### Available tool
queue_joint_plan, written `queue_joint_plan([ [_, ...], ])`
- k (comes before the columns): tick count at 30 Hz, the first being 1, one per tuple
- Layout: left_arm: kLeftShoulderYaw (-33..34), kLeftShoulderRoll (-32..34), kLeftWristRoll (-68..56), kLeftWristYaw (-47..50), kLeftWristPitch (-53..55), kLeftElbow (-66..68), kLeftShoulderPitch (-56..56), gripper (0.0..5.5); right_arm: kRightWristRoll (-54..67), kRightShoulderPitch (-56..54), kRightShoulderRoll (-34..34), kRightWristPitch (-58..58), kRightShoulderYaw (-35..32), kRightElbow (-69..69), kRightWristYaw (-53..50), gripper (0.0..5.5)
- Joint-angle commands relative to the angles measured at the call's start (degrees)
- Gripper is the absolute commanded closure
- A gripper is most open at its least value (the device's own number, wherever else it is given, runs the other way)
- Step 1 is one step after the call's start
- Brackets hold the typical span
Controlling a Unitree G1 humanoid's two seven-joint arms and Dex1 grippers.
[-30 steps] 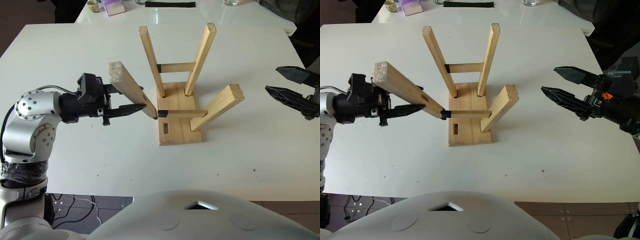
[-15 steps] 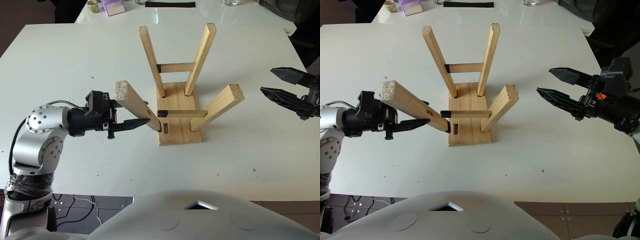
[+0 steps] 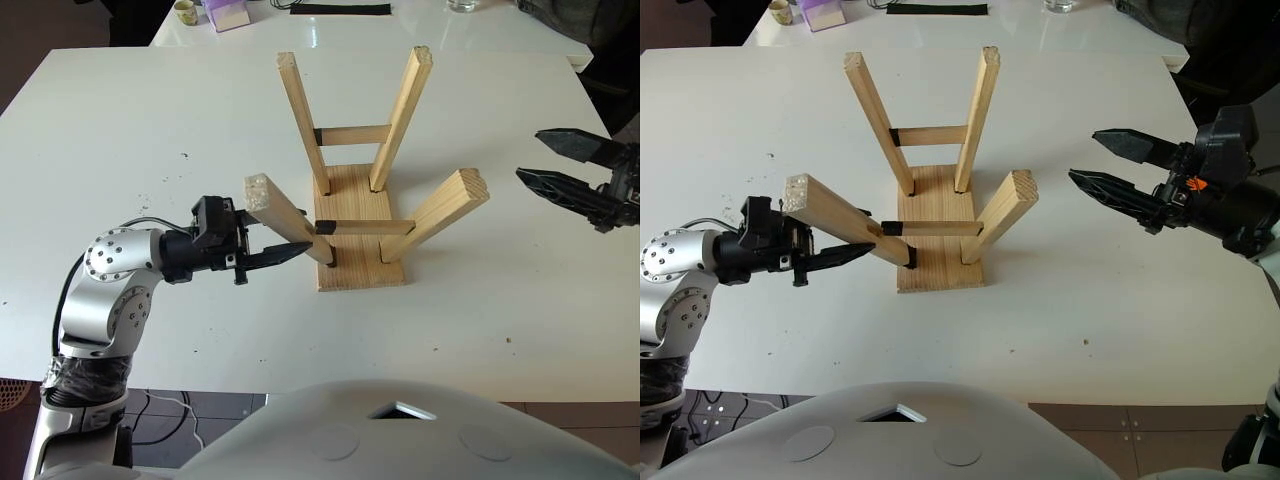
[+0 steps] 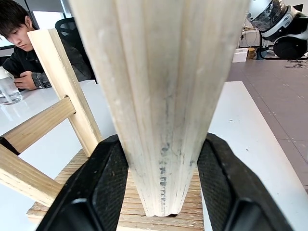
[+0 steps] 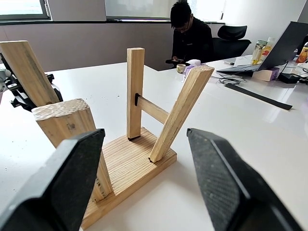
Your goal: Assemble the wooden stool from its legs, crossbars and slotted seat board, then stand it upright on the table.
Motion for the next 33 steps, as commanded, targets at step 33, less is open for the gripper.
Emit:
queue_joint_plan([
  [33,-10.1,10.4,7.6,-11.4,0.3,15.5,-15.5,3.45,-1.1,0.2,0.7,-3.3,2.5,-2.7,-1.3,2.35],
])
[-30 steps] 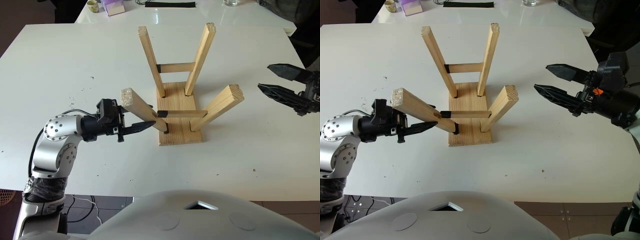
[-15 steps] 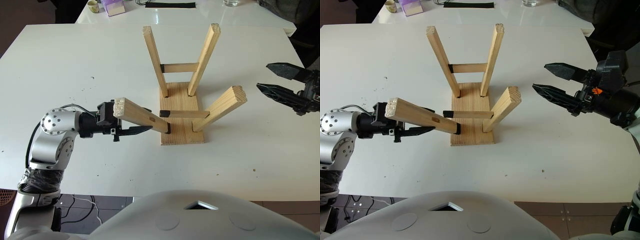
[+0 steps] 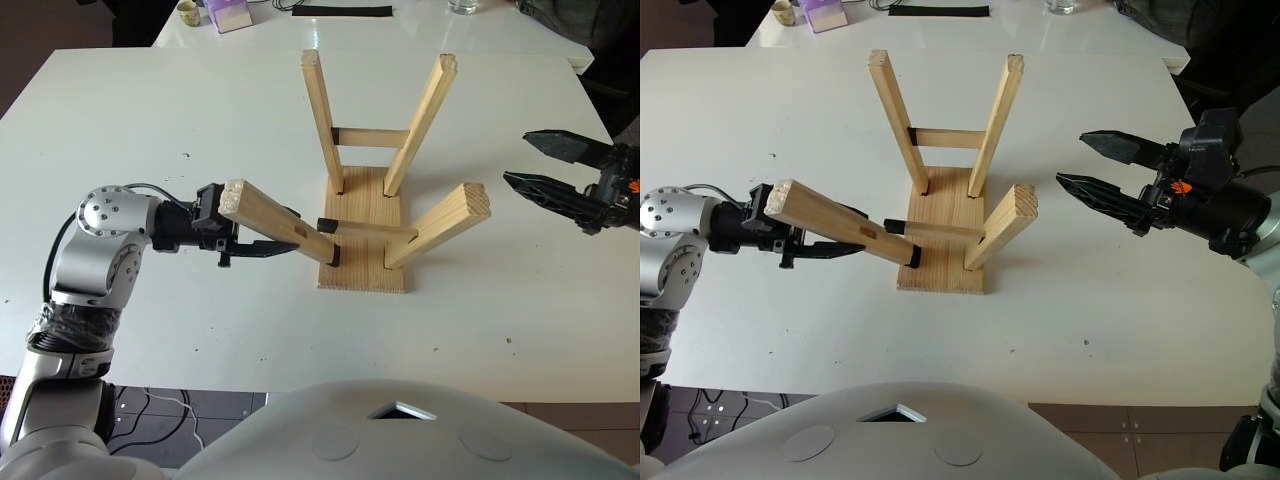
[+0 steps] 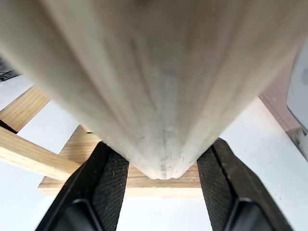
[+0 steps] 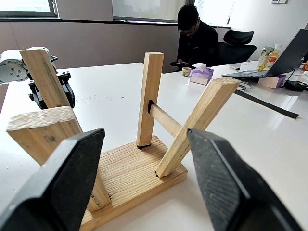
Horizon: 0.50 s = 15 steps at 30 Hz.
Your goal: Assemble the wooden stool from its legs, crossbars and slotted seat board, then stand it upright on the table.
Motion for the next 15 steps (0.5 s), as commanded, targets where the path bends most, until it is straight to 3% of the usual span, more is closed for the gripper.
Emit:
queue_joint_plan([
  [1,-1.3,2.4,3.0,0.3,5.1,0.9,-1.7,3.45,-0.9,0.2,0.3,-1.1,0.4,-0.7,-0.1,2.35],
  [15,-0.8,3.9,2.8,-5.1,7.0,1.6,-9.0,3.45,-1.8,3.0,2.3,-2.8,0.1,-2.8,-1.8,2.35],
])
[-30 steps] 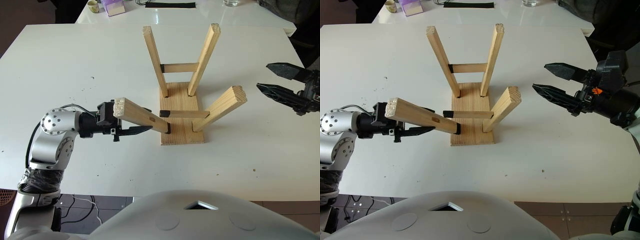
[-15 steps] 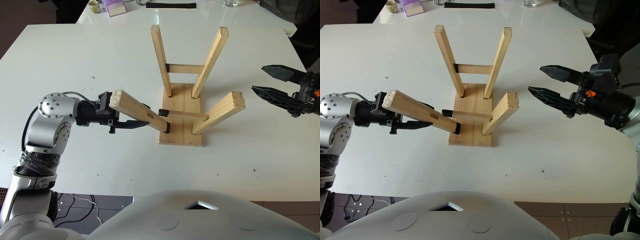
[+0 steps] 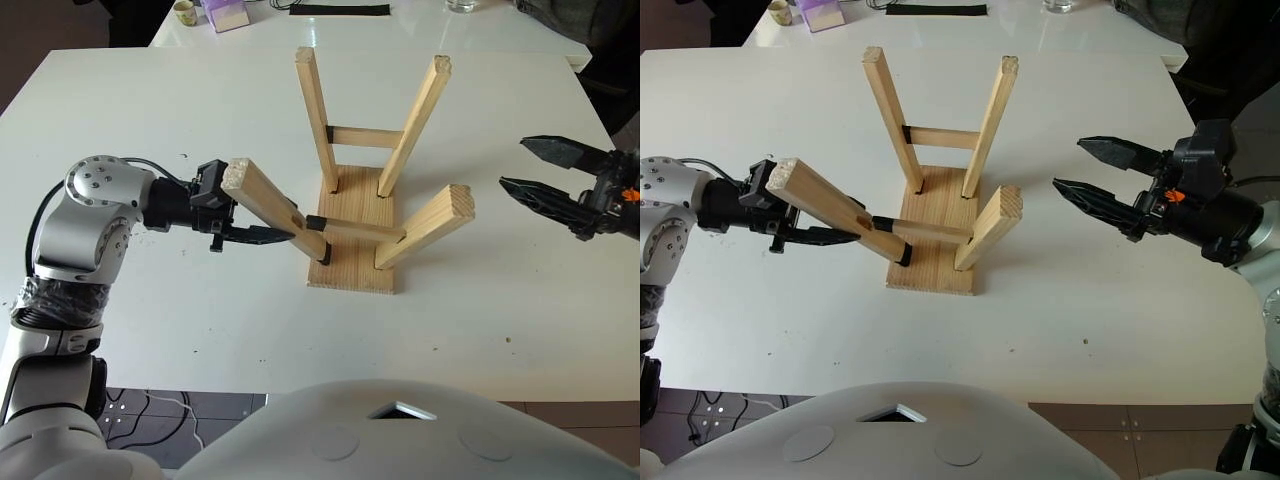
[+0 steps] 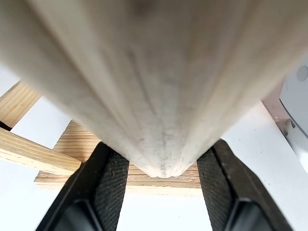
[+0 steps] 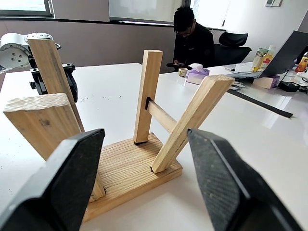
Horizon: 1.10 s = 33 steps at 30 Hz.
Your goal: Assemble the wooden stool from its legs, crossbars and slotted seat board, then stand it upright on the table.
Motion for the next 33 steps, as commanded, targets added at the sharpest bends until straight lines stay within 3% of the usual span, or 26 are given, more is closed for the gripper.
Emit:
queue_joint_plan([
  [1,-1.0,0.9,3.2,-2.1,-2.1,1.4,-2.2,3.45,-0.8,0.3,0.5,-0.9,0.2,-0.9,-0.8,2.35],
  [14,-5.1,-2.0,6.6,-3.7,-2.3,9.7,-4.6,3.45,-2.3,0.7,1.1,-2.8,2.6,-1.8,-1.1,2.35],
  [23,-9.2,-3.1,8.7,-3.6,-3.0,6.3,-6.4,3.45,-2.8,0.8,2.2,-3.5,4.1,-3.1,-2.2,2.35],
  [28,-10.3,-3.0,9.4,1.5,3.2,1.3,-7.4,3.45,-2.9,-0.7,2.2,-4.2,4.0,-3.2,-3.3,2.35],
  [33,-11.5,-4.0,12.3,9.2,6.9,-2.4,-6.4,3.45,-3.1,-9.8,4.1,-4.6,3.8,-2.1,-12.6,2.35],
])
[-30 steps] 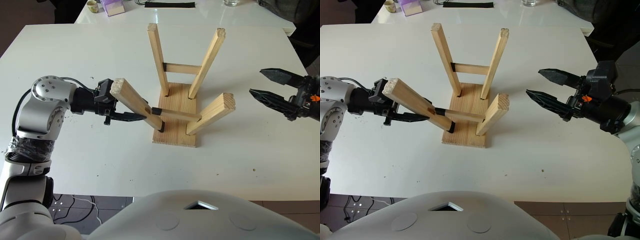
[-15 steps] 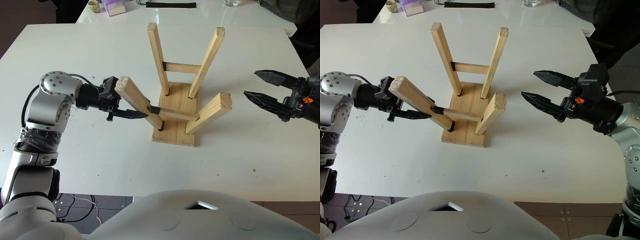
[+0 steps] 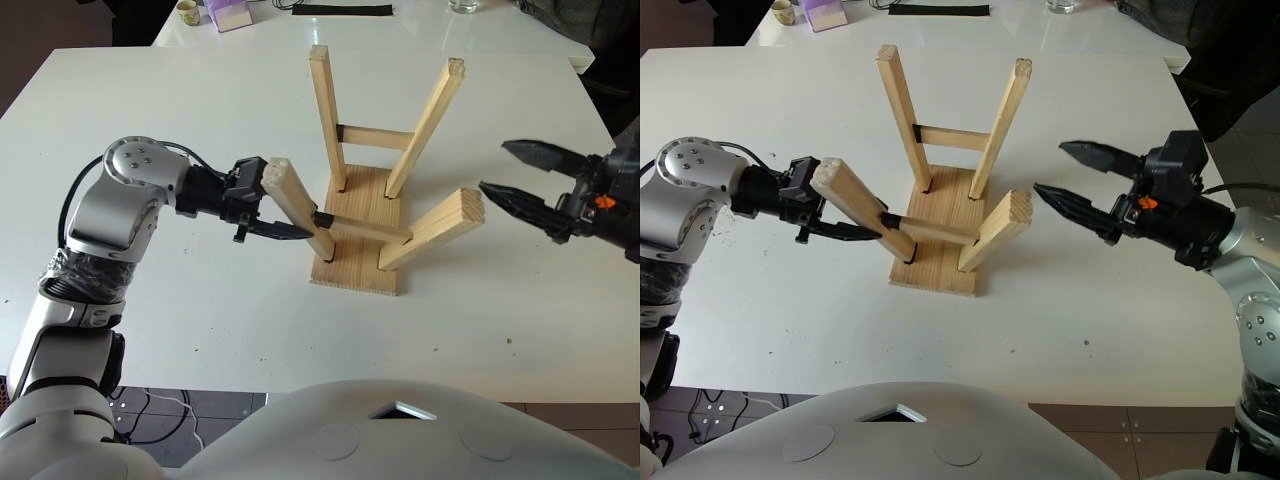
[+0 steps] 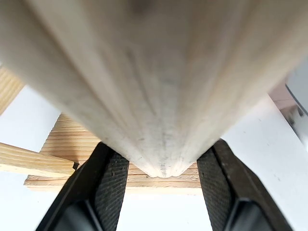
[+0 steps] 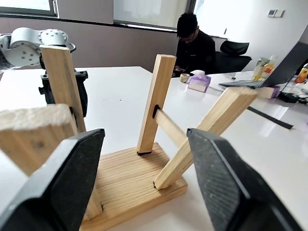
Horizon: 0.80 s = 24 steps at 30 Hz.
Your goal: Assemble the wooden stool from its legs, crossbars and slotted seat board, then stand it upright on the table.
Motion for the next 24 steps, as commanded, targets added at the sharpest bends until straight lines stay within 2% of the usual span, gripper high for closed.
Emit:
queue_joint_plan([
  [1,-2.2,-0.8,5.9,7.4,3.8,-2.8,1.8,3.45,-0.6,-9.7,1.9,-0.3,-0.1,0.2,-9.5,2.35],
  [7,-1.8,-4.8,6.5,17.8,9.0,-6.3,1.8,3.45,3.6,-26.5,5.5,3.7,4.4,-7.3,-29.1,2.35],
  [10,-1.9,-6.7,6.9,22.0,11.4,-7.7,1.6,3.45,3.1,-31.2,11.0,7.2,12.4,-12.4,-40.3,2.35],
  [13,-2.3,-8.0,6.4,24.2,13.4,-9.2,1.4,3.45,-3.2,-28.3,15.1,8.9,21.2,-15.4,-46.6,2.75],
  [15,-2.3,-8.0,6.1,24.4,14.0,-9.9,1.7,3.45,-10.1,-25.7,15.7,8.6,26.7,-14.6,-48.1,3.07],
  [20,-2.4,-7.4,6.3,24.1,13.9,-9.7,1.7,3.45,-22.4,-23.8,19.4,3.4,35.3,-8.3,-47.2,3.07],
  [24,-3.3,-7.2,7.0,23.4,13.2,-8.5,1.0,3.45,-26.0,-13.4,23.2,-1.3,40.1,1.3,-43.4,3.07],
])
